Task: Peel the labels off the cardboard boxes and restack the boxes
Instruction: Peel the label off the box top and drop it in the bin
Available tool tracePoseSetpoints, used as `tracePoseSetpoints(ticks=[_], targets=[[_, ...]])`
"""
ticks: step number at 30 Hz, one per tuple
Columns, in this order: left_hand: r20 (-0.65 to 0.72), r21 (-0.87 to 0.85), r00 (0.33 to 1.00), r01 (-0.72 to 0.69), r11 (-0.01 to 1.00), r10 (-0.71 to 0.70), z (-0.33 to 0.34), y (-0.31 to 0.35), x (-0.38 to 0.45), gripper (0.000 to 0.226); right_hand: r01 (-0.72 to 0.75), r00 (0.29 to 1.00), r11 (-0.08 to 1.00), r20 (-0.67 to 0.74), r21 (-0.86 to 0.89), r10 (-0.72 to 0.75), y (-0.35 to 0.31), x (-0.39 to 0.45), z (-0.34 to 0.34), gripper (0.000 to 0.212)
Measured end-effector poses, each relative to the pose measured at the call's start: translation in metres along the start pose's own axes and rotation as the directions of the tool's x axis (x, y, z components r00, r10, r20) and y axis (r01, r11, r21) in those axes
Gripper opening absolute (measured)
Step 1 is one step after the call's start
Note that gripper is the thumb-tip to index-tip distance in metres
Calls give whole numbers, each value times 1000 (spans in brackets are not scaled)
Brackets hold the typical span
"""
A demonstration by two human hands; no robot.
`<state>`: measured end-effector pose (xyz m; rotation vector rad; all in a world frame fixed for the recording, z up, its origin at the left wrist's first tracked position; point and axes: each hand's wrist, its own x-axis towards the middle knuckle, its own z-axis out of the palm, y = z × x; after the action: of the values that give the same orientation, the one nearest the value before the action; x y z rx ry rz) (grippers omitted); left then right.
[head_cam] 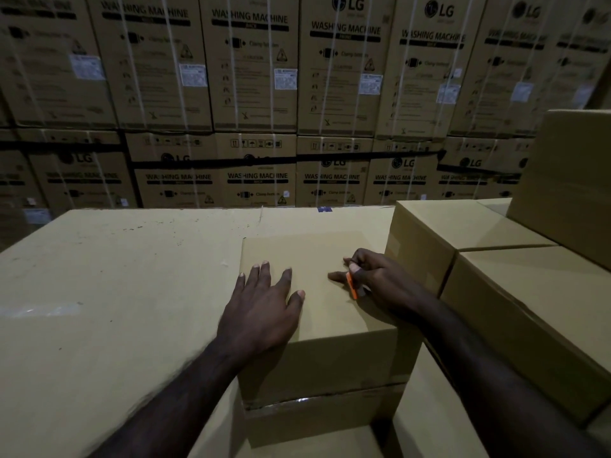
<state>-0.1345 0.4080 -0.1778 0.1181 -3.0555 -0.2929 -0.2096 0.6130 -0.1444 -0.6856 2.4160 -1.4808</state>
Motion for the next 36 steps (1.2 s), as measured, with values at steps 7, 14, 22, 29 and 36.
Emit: tracePoseSetpoints(ticks=[7, 14, 22, 29, 36], targets=[[-8, 5, 1000, 8, 1000, -8, 2, 0, 1, 63, -5, 1000, 999, 8, -37, 5, -11, 3, 14, 15], [-11, -11, 1000, 7, 1000, -7, 0, 1, -1, 62, -43, 998, 998, 44, -37, 45, -9, -7, 2, 16], [-10, 6, 1000, 8, 1000, -8, 2, 0, 1, 63, -21, 998, 994, 50, -108, 27, -17, 0, 13, 16], [-12, 1, 1000, 16, 1000, -16, 2, 1, 2, 63, -63, 997, 998, 52, 13, 62, -15, -7, 5, 16], [-2, 5, 1000, 1, 1000, -1, 0, -1, 0, 62, -65, 998, 997, 25, 38, 64, -12, -7, 8, 13]])
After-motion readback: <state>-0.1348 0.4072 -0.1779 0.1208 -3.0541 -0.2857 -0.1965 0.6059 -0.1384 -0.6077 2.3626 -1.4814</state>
